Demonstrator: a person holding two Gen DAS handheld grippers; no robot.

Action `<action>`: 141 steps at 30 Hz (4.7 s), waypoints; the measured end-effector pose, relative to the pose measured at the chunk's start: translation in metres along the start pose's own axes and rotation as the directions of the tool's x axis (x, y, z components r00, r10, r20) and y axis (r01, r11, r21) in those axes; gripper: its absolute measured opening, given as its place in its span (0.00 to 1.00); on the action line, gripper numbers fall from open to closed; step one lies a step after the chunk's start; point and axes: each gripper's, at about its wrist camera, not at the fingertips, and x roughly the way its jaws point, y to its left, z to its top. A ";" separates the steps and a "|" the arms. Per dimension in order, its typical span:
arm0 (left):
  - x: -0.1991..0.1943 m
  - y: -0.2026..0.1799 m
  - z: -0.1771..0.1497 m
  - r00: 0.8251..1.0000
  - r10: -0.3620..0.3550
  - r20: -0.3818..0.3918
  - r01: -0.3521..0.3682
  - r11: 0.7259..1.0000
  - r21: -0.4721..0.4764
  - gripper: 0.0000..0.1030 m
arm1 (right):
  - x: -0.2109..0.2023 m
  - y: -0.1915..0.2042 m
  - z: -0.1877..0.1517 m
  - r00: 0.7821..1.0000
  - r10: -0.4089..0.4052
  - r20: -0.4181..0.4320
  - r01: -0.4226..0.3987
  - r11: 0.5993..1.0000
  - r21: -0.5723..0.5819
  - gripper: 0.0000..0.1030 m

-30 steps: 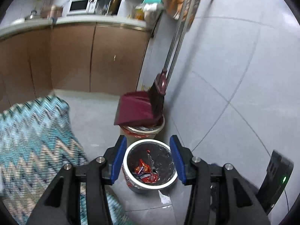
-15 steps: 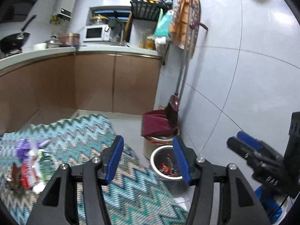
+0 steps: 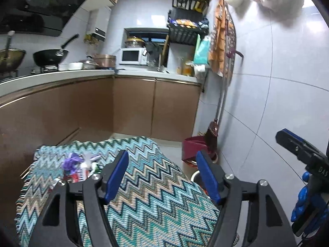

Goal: Collect trash
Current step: 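Move both tools back over the table toward the remaining trash, then grasp the dark snack wrapper with the left gripper while the right gripper grasps the green carton, then lift the wrapper and green carton and turn toward the bin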

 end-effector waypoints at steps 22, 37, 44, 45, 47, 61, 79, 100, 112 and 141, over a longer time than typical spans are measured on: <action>-0.064 0.156 -0.069 0.963 0.269 -0.026 -0.270 0.961 -0.062 0.68 | 0.049 0.077 -0.002 0.984 0.149 -0.097 -0.158 0.983 -0.090 0.85; 0.043 0.233 -0.118 0.931 0.264 -0.253 -0.268 0.963 0.020 0.69 | 0.202 0.131 -0.071 0.885 0.239 -0.399 -0.295 0.952 -0.084 0.85; 0.089 0.243 -0.127 0.924 0.229 -0.307 -0.206 0.973 0.106 0.69 | 0.262 0.154 -0.102 0.825 0.251 -0.506 -0.338 0.937 -0.088 0.85; 0.097 0.244 -0.128 0.922 0.230 -0.311 -0.201 0.972 0.123 0.69 | 0.269 0.157 -0.104 0.820 0.250 -0.514 -0.341 0.936 -0.090 0.85; 0.107 0.247 -0.128 0.920 0.232 -0.316 -0.194 0.970 0.145 0.69 | 0.283 0.163 -0.109 0.807 0.250 -0.535 -0.353 0.931 -0.097 0.85; 0.139 0.260 -0.134 0.915 0.178 -0.363 -0.133 0.980 0.145 0.68 | 0.357 0.205 -0.146 0.729 0.149 -0.668 -0.362 0.913 -0.190 0.85; 0.149 0.279 -0.140 0.896 0.102 -0.431 -0.099 0.995 0.029 0.19 | 0.371 0.192 -0.146 0.703 0.209 -0.680 -0.360 0.929 -0.087 0.46; 0.108 0.277 -0.128 0.913 0.140 -0.382 -0.178 0.982 -0.066 0.06 | 0.321 0.084 -0.122 0.732 0.360 -0.579 -0.279 0.933 0.227 0.16; 0.044 0.240 -0.112 0.946 0.063 -0.319 -0.118 0.981 -0.156 0.05 | 0.243 0.057 -0.126 0.735 0.406 -0.542 -0.286 0.912 0.295 0.16; 0.135 0.041 -0.046 0.916 -0.174 -0.362 0.190 0.982 0.009 0.05 | 0.146 -0.107 -0.085 0.947 0.146 -0.286 -0.033 0.930 0.366 0.16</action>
